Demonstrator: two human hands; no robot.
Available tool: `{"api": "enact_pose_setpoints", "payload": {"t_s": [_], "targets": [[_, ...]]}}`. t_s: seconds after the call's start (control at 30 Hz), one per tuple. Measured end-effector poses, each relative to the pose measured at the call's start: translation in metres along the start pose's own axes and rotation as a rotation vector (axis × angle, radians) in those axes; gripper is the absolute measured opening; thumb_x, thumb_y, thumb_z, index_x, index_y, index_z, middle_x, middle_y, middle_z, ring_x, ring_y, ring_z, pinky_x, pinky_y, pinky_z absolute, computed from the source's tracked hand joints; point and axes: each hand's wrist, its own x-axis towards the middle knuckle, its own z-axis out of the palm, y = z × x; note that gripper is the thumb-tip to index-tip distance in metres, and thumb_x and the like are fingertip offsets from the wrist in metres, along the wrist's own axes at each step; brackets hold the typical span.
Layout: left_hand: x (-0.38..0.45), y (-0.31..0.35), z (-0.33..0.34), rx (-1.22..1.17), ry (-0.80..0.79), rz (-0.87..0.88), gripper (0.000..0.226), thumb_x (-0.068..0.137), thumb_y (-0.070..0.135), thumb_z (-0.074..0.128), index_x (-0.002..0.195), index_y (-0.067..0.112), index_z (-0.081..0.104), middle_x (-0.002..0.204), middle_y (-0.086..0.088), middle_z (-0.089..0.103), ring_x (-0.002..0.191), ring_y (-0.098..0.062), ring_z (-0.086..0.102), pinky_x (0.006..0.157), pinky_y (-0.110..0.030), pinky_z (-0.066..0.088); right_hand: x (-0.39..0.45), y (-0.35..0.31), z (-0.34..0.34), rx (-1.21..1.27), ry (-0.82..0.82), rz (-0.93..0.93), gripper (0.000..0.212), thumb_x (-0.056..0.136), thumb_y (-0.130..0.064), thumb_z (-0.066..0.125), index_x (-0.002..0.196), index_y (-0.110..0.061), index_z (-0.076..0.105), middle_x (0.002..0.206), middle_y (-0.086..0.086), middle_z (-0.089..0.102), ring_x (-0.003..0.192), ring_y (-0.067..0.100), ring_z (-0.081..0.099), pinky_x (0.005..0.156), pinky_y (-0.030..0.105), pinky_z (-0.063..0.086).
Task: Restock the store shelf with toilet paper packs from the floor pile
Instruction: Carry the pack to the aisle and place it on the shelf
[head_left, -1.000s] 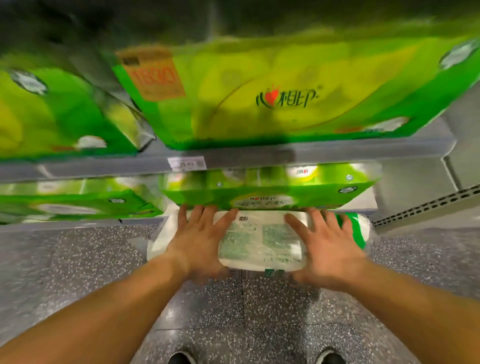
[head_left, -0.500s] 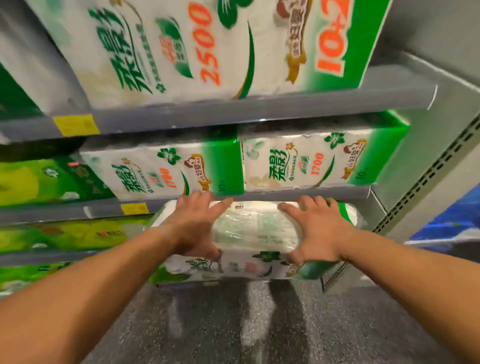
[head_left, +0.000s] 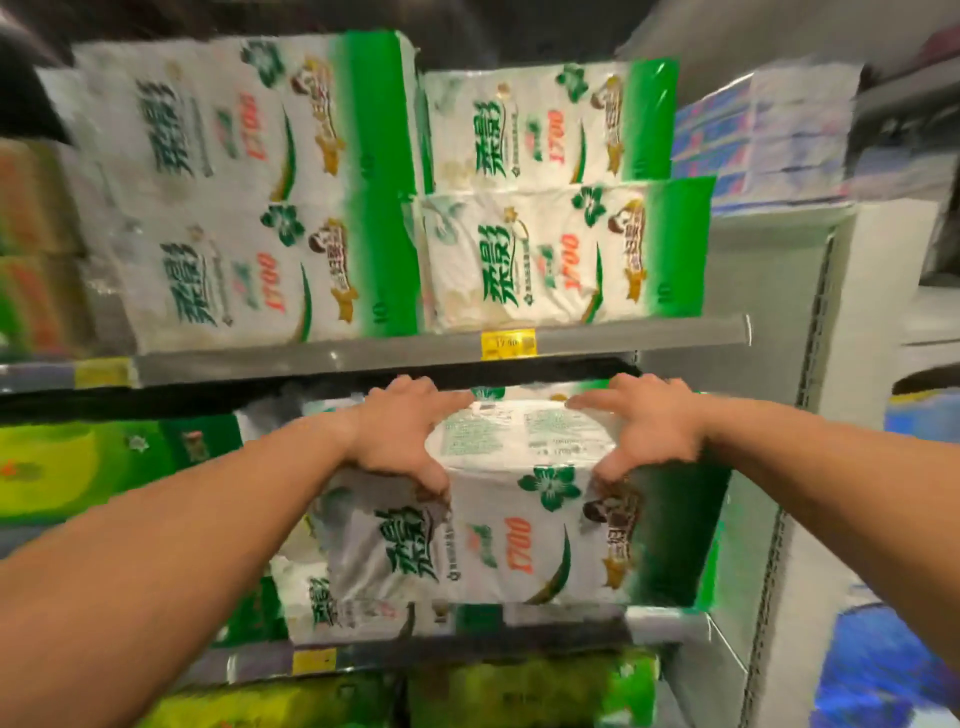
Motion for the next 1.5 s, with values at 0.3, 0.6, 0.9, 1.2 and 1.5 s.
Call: {"api": "enact_pose_setpoints", "payload": {"t_s": [0.3, 0.6, 0.9, 1.2, 1.5], "targets": [[0.004, -0.021, -0.144, 0.017, 0.208, -0.02, 0.119, 0.054, 0.07, 0.069, 0.159, 0.039, 0.021, 0.14, -0.009, 0.042, 0.132, -0.032, 0.034, 0.111, -0.052, 0.034, 0.008, 0.005, -0.138, 0.016, 0.184, 0.031, 0.129, 0.028, -0.078, 0.049, 0.153, -0.053, 0.028, 0.146, 0.008, 0.044, 0.134, 0.033, 0.045, 0.111, 0.048, 0.04], [0.037, -0.012, -0.292, 0.098, 0.608, 0.071, 0.104, 0.056, 0.074, 0.078, 0.148, 0.05, 0.036, 0.116, -0.002, 0.046, 0.118, -0.027, 0.04, 0.107, -0.057, 0.037, -0.007, 0.049, -0.293, -0.012, 0.467, 0.065, 0.123, 0.031, -0.08, 0.061, 0.148, -0.056, 0.033, 0.137, -0.002, 0.047, 0.125, 0.031, 0.049, 0.106, 0.053, 0.044], [0.085, 0.008, -0.379, 0.252, 0.774, -0.052, 0.117, 0.053, 0.075, 0.079, 0.155, 0.043, 0.03, 0.138, -0.017, 0.045, 0.131, -0.044, 0.036, 0.107, -0.061, 0.035, 0.028, 0.116, -0.378, -0.066, 0.717, 0.044, 0.123, 0.018, -0.1, 0.063, 0.132, -0.071, 0.028, 0.14, 0.006, 0.05, 0.125, 0.038, 0.05, 0.1, 0.058, 0.049], [0.145, 0.016, -0.382, 0.135, 0.709, -0.118, 0.098, 0.073, 0.052, 0.084, 0.155, 0.043, 0.031, 0.14, -0.014, 0.044, 0.136, -0.04, 0.032, 0.11, -0.055, 0.03, 0.079, 0.16, -0.377, 0.056, 0.616, -0.083, 0.101, 0.037, -0.074, 0.069, 0.133, -0.065, 0.043, 0.125, -0.001, 0.057, 0.11, 0.031, 0.056, 0.094, 0.052, 0.053], [0.19, 0.001, -0.392, -0.099, 0.525, -0.207, 0.095, 0.049, 0.055, 0.083, 0.131, 0.039, 0.039, 0.128, -0.004, 0.051, 0.114, -0.029, 0.051, 0.102, -0.049, 0.047, 0.136, 0.19, -0.375, 0.189, 0.533, -0.237, 0.087, 0.042, -0.066, 0.069, 0.124, -0.043, 0.051, 0.114, -0.002, 0.068, 0.097, 0.024, 0.069, 0.09, 0.05, 0.057]]}}
